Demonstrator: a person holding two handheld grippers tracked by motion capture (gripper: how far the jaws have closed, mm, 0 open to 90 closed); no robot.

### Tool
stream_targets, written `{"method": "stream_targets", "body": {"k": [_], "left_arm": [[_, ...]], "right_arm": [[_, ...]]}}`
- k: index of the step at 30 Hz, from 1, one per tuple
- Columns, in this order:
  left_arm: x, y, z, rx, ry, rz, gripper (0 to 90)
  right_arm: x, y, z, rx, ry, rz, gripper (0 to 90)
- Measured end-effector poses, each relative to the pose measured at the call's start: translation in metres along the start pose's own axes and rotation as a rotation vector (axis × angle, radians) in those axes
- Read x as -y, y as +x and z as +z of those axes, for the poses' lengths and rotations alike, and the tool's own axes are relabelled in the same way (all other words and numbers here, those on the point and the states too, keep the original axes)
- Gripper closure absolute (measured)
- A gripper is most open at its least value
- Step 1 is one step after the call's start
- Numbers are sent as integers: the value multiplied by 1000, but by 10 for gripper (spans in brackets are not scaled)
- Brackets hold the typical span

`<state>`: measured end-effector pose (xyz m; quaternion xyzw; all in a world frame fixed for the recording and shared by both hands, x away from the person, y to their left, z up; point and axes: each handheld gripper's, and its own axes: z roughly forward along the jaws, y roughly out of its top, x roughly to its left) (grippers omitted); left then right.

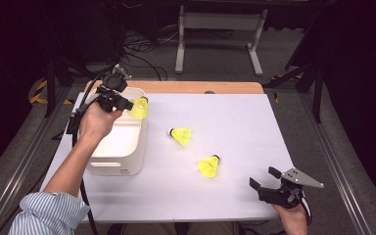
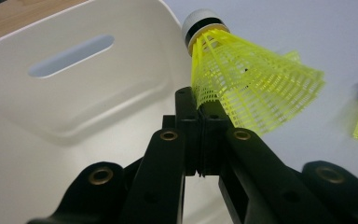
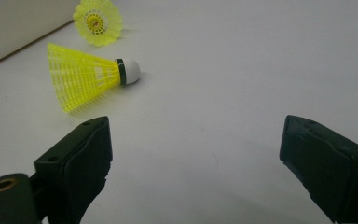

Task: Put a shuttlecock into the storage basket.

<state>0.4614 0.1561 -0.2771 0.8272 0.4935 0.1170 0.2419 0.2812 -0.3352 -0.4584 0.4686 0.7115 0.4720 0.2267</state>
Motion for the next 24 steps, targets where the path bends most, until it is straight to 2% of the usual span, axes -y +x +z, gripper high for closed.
{"method": "stream_targets", "body": {"k": [13, 24], "left_arm": [[3, 10, 4, -14, -4, -32, 891], [9, 19, 11, -28, 13, -65, 891]], "right_arm": [[0, 0, 0, -1, 0, 0, 97], [0, 0, 0, -4, 0, 0, 97]]}}
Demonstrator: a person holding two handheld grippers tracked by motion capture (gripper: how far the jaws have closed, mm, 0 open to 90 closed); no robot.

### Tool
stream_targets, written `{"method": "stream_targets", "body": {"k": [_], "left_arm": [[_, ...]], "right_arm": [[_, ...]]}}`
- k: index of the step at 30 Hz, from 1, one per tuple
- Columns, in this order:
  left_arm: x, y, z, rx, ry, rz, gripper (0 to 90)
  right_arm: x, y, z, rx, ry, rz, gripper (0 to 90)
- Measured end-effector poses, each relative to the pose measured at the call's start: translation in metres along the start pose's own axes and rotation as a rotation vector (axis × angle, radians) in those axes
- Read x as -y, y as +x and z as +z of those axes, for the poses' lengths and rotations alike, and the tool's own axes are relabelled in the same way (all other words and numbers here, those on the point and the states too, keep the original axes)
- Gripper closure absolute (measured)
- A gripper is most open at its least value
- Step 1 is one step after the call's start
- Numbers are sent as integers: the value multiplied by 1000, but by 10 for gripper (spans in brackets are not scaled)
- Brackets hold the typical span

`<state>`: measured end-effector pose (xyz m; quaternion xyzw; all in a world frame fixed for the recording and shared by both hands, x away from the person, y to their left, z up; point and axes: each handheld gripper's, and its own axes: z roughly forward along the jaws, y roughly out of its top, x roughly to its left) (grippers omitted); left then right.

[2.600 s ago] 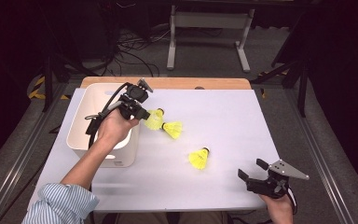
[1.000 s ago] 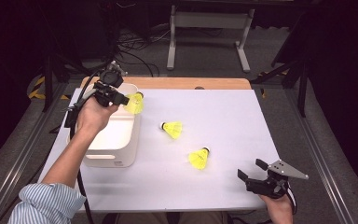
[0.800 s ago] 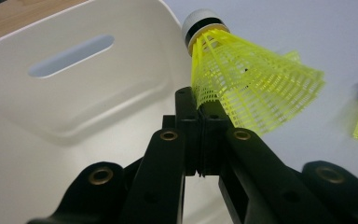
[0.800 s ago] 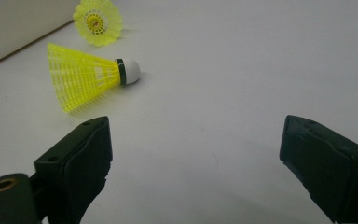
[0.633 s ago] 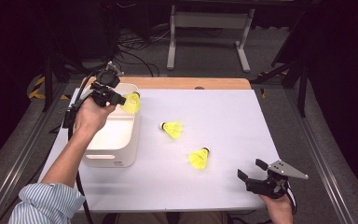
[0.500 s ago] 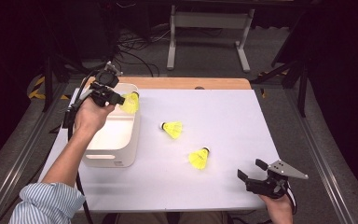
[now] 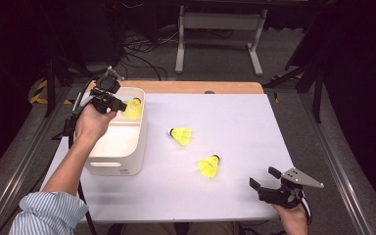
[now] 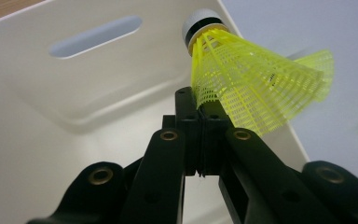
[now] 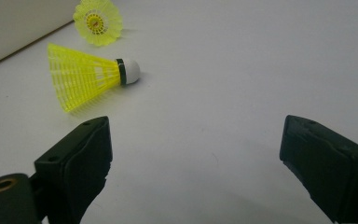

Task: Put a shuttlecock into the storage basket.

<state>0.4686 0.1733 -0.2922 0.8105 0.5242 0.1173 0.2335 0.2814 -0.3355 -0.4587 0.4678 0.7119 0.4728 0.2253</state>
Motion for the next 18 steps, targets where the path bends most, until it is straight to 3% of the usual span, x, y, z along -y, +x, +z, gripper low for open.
{"method": "stream_targets", "body": {"k": [18], "left_arm": [[5, 11, 30, -20, 68, -23, 891]], "right_arm": [[0, -1, -1, 3, -1, 4, 97]]}}
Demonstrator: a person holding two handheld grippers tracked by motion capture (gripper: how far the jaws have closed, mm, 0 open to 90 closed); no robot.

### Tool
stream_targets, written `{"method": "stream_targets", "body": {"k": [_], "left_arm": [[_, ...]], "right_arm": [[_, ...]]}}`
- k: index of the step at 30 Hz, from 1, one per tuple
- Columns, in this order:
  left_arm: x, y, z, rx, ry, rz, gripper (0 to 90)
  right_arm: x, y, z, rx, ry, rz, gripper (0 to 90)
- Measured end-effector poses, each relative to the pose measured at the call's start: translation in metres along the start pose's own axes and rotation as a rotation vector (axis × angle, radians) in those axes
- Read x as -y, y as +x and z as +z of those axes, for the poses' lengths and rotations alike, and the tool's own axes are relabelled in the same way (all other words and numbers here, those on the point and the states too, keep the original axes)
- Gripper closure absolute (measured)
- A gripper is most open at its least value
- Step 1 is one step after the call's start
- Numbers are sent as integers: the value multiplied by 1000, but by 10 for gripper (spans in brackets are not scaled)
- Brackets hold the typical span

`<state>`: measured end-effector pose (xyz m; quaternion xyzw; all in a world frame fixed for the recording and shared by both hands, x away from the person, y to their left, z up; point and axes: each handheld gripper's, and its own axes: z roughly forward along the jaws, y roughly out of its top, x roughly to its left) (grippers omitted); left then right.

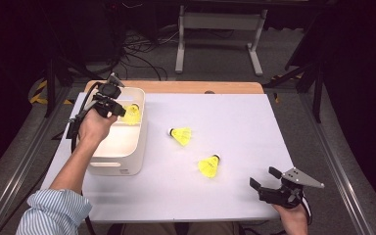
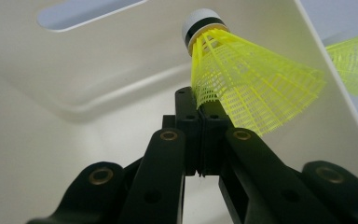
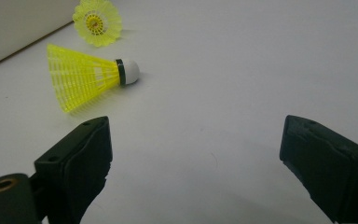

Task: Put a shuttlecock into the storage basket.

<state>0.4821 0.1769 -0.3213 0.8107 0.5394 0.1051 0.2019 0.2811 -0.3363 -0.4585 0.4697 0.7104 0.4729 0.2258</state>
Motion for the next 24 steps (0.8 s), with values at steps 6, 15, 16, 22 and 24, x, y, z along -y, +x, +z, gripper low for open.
{"method": "stream_targets", "body": {"k": [6, 15, 16, 22, 24], "left_arm": [[1, 3, 6, 5, 12, -13, 891], [1, 4, 16, 15, 35, -20, 889], [1, 3, 17, 13, 36, -18, 889], [1, 3, 24, -2, 63, -18, 889], [1, 3, 26, -3, 66, -26, 889]], "right_arm": [[0, 0, 0, -3, -1, -1, 97], [0, 0, 0, -7, 1, -2, 97], [0, 0, 0, -7, 1, -2, 97], [0, 0, 0, -9, 1, 0, 97], [0, 0, 0, -10, 1, 0, 97]]}}
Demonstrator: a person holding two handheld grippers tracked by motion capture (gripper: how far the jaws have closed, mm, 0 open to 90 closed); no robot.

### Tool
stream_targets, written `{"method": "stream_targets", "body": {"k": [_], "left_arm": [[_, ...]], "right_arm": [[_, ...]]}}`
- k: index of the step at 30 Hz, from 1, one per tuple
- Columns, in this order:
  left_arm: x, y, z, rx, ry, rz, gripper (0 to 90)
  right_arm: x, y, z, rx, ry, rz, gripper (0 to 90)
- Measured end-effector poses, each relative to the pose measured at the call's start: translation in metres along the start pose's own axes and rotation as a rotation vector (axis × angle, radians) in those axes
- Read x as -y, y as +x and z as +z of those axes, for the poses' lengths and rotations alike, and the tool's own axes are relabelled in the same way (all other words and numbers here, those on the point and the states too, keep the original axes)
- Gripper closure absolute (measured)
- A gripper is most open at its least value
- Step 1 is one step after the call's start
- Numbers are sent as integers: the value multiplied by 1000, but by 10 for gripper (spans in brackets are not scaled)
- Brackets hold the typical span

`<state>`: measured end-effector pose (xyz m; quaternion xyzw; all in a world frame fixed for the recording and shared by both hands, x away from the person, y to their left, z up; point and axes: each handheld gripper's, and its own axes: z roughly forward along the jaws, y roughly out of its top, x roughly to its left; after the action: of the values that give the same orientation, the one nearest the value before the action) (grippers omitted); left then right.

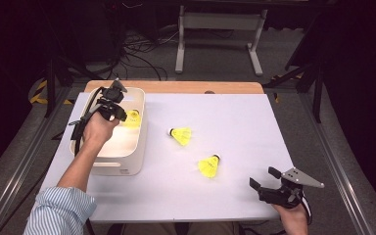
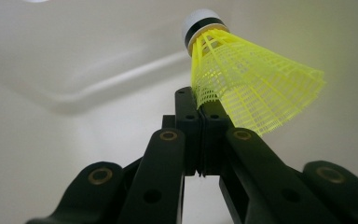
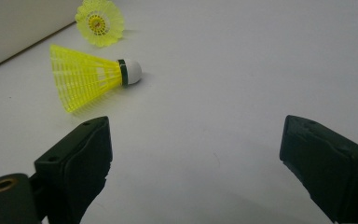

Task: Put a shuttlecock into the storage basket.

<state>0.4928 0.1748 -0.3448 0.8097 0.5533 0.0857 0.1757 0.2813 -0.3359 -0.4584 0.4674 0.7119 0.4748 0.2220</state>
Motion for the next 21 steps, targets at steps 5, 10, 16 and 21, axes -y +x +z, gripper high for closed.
{"method": "stream_targets", "body": {"k": [5, 10, 16, 21], "left_arm": [[0, 1, 4, -11, 17, -8, 886], [0, 2, 8, -16, 24, -8, 883], [1, 2, 11, -6, 35, -8, 878], [1, 2, 11, 3, 42, -10, 875]], "right_arm": [[0, 0, 0, -2, 2, -1, 97], [0, 0, 0, -3, 3, -2, 97], [0, 0, 0, -3, 4, -4, 97], [0, 1, 0, -3, 2, -2, 97]]}}
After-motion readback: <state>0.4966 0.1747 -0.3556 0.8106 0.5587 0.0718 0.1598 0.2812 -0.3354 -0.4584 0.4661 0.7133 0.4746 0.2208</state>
